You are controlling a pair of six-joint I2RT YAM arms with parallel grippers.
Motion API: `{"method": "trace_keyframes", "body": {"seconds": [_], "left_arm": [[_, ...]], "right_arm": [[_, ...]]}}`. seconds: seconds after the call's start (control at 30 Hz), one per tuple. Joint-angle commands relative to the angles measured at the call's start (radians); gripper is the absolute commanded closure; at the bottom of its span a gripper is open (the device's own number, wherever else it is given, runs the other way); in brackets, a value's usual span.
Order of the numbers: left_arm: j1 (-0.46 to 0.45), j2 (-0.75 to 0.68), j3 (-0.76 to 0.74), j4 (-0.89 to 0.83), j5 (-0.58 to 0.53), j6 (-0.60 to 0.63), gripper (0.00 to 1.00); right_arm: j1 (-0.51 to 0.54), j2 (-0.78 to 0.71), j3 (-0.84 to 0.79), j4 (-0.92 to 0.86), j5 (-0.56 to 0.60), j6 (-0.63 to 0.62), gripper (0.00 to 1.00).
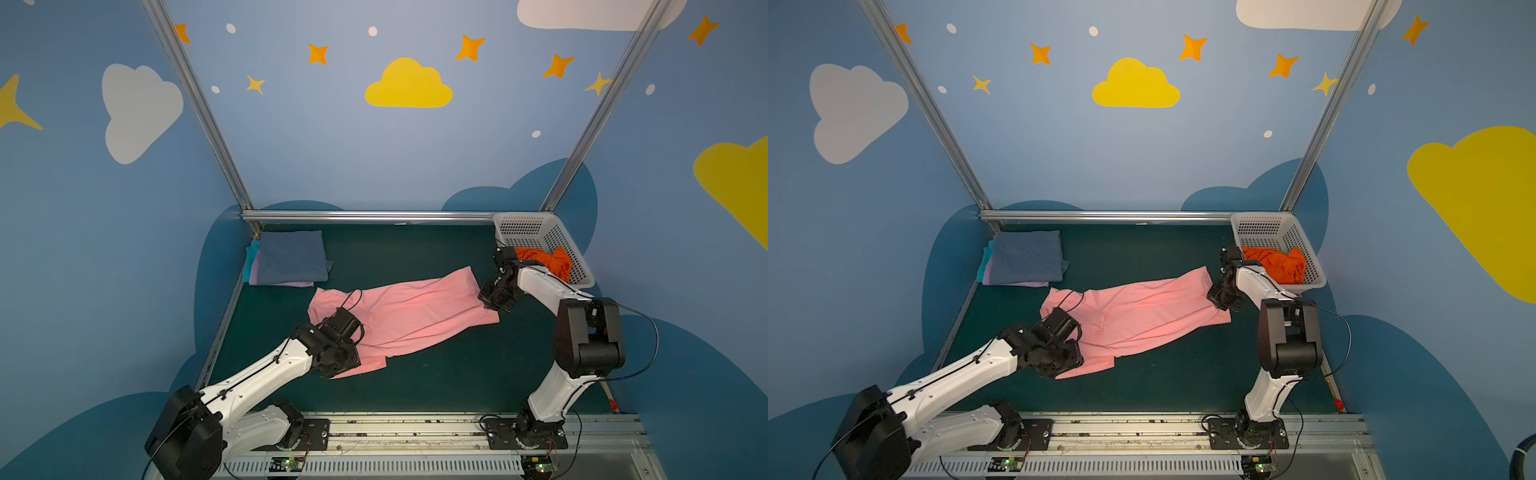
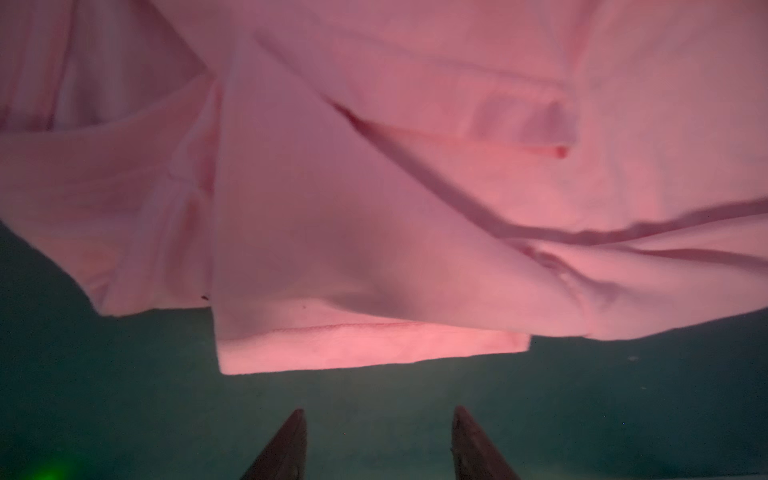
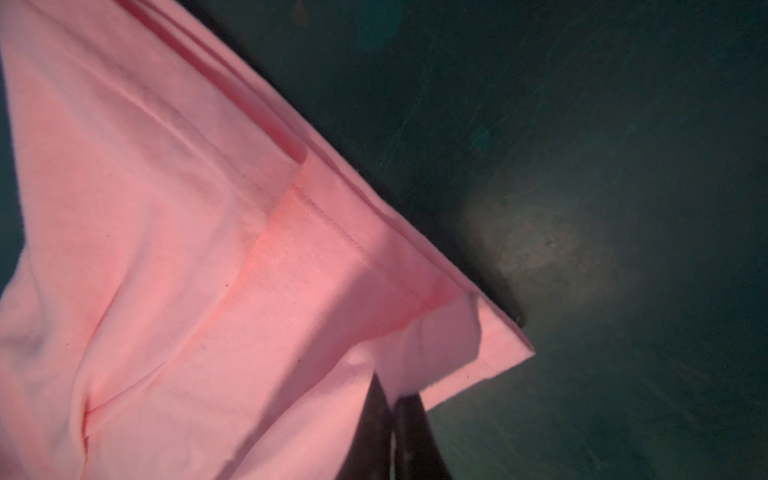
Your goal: Fold and stack the t-shirts
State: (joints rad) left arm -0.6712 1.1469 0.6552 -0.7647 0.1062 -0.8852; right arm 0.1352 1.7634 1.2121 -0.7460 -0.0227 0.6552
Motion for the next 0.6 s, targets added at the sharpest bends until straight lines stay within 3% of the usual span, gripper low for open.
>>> {"method": "trace_keyframes", "body": {"seconds": [0.0,0.23,0.3,0.47,0.5,0.57], "left_arm": [[-0.02,0.034,-0.019,0.007,-0.028,-0.015,0.42],[-0.036,0.213,-0.017,0.082,-0.087,0.016,0.35],[-0.035,0.291,0.005,0.075,-0.116,0.027,0.45],[-0.026,0.425,0.099,-0.049,-0.226,0.037,0.88],[-0.022,0.421,0.116,-0.059,-0.224,0.043,0.93],[-0.018,0.388,0.152,-0.093,-0.221,0.047,0.96]], "right_arm": [[0.01,0.019,0.032,-0.035,0.021,0.004,0.95],[0.017,0.025,0.041,-0.04,0.019,0.007,0.95],[0.018,0.024,0.041,-0.042,0.02,0.007,0.95],[0.018,0.025,0.053,-0.047,0.02,0.007,0.95],[0.018,0.027,0.055,-0.05,0.02,0.007,0.95],[0.019,0.025,0.059,-0.053,0.022,0.006,0.95]]}}
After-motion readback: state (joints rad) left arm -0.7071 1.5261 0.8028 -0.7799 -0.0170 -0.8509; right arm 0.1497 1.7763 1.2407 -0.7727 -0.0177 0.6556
